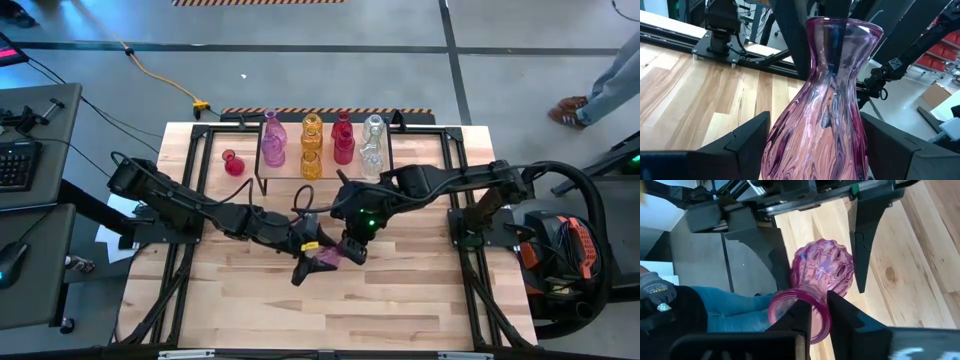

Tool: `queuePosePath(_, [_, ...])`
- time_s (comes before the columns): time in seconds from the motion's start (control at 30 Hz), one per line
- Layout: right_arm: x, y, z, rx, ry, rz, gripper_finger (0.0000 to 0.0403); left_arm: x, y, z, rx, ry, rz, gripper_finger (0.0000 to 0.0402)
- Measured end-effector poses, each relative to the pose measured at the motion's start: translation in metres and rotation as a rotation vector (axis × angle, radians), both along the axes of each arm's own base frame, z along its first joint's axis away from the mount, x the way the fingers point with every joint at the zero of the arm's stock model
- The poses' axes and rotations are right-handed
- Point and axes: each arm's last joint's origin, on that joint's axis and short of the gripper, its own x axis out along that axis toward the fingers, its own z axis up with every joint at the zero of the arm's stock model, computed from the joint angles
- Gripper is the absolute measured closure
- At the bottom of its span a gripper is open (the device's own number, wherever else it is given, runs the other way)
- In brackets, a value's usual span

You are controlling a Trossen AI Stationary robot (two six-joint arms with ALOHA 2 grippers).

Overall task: Sort vases onto shelf
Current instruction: Put the pink vase on the shelf aligned with the other pink vases

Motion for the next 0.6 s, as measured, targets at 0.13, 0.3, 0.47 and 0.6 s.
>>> queuePosePath(0.13, [0.0,0.0,0.0,-0.006,-0.01,0.004,0.0344,0.0,0.0,-0.001,0.003,0.01,-0.003,0.0142])
queuePosePath(0.3, [0.001,0.0,0.001,-0.01,-0.012,0.001,0.0307,0.0,0.0,-0.001,0.004,0.013,-0.003,0.0142])
queuePosePath(0.47, [0.0,-0.003,0.003,-0.009,-0.013,-0.005,0.0281,-0.002,-0.004,-0.002,0.012,0.022,0.001,0.0144])
queuePosePath(0.6, [-0.003,-0.005,0.02,0.002,-0.059,-0.01,0.0274,-0.006,-0.009,-0.008,0.045,0.076,0.023,0.0147])
